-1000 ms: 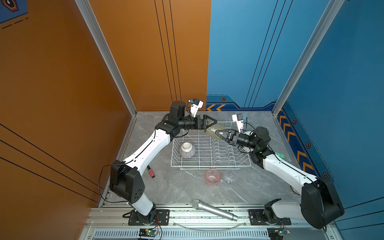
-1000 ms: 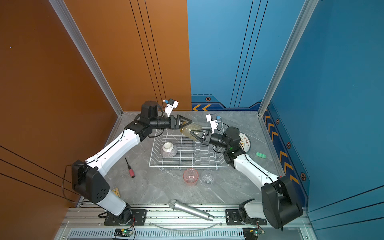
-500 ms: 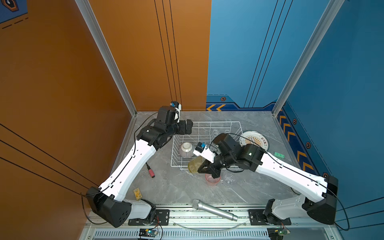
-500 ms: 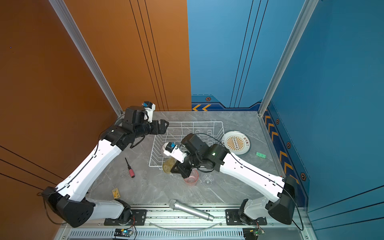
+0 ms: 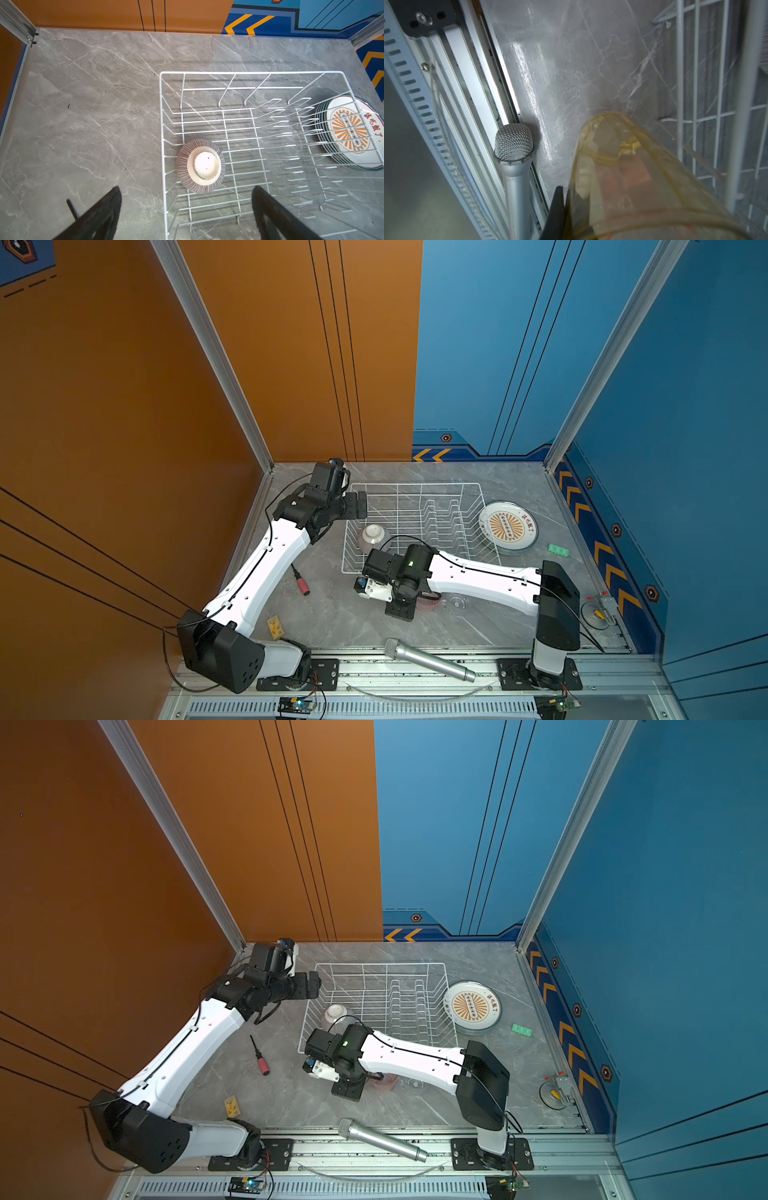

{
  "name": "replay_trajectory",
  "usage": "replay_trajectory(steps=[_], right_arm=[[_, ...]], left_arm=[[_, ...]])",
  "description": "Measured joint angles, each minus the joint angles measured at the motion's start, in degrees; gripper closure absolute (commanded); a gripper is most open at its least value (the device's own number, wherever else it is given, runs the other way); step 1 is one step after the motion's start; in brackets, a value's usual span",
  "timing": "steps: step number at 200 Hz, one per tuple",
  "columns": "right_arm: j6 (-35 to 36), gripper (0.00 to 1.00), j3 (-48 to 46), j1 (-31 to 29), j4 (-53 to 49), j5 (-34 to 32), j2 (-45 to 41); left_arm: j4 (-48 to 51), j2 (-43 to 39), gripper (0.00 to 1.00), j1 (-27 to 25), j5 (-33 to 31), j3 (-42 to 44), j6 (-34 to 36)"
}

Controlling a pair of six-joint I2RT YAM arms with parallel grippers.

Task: Unload the mixed dishes from the dish rack
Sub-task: 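Lower the amber glass beside the pink glass with the right gripper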

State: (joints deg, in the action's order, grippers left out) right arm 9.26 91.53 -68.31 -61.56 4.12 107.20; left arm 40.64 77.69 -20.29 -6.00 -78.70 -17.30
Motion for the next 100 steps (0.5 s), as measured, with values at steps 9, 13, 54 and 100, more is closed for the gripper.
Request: replay_trajectory(steps=[9,13,54,100], right_arm=[[0.28,1.00,0.61,0.00,-0.37,-0.42,1.11],[0.42,1.00,0.94,0.00,-0.57,-0.70,1.60],[1.60,1.00,3.74,0.00,-1.49,-1.51,5.66],[3.02,1.00,7.34,0.00,-2.60,-1.88,9.94]], left_arm=[[0.04,0.20,0.02,0.00,0.00,0.00,0.02],[0.04,0.31,0.02,0.00,0.00,0.00,0.04],[0.13,1.53,0.02,0.00,0.04,0.00,0.70],[0.15,2.45,0.02,0.00,0.37,0.00,1.44]])
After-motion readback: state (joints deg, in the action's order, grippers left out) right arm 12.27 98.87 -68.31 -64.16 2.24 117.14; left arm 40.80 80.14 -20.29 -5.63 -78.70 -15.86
